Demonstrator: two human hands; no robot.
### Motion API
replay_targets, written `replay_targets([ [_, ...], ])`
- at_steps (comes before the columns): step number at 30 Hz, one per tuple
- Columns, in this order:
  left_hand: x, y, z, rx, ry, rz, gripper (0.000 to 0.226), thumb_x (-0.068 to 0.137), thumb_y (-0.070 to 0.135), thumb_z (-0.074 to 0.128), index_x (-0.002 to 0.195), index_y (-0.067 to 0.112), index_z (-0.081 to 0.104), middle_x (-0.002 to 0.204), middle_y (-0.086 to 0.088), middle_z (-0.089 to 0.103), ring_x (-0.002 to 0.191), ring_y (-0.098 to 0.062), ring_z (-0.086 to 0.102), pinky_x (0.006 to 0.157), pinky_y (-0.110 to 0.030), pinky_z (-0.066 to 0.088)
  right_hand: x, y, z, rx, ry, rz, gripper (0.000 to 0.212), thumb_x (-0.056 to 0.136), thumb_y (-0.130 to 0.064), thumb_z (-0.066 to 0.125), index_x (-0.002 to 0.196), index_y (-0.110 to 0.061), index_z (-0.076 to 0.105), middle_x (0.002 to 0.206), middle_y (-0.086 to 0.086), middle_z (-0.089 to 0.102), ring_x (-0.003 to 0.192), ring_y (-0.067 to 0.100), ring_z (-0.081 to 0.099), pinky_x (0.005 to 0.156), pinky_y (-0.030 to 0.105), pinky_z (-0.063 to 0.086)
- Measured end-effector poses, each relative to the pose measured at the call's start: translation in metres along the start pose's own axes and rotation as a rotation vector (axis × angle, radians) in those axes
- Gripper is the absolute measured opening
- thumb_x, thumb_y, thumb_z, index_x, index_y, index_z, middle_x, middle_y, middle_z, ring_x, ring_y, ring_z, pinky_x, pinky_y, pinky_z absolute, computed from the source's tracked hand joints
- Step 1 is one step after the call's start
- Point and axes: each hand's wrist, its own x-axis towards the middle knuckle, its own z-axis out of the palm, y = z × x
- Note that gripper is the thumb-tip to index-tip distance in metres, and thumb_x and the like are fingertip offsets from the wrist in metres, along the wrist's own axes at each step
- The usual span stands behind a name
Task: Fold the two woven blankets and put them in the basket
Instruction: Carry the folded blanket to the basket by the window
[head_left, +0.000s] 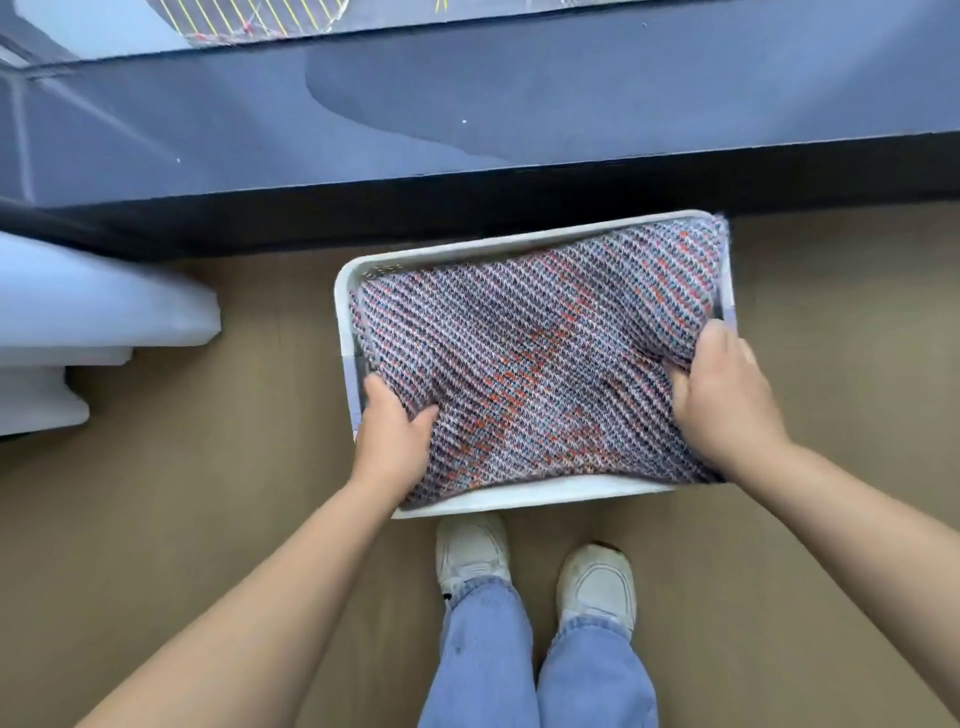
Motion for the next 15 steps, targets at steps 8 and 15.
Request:
replay_targets([
  [8,0.023,0.008,0.028,0.185,-0.022,-0.100,0.097,0.085,0.010,0.062,0.145,0.009,-0.013,0.152,-0.017,0.009,0.134,-0.035,0.027,0.107,-0.041,0.028,0.027,-0.004,0.040,-0.083,-0.134,0.185,0.065,0.085,-0.017,0.061,0.134,0.003,0.023,0.130,0.027,0.039,0.116,0.044,0.042,0.093,0.051,0.038],
  [15,0.016,0.026,0.043,0.781,0.033,0.586,0.134,0.059,0.058,0.075,0.141,0.018,-0.024,0.152,-0.023,-0.012,0.140,-0.037,-0.012,0.107,-0.047,-0.015,0.033,-0.020,0.052,-0.318,0.038,-0.465,0.121,0.059,-0.048,0.080,0.147,-0.019,0.003,0.152,0.025,0.013,0.140,0.040,0.008,0.113,0.050,0.001],
])
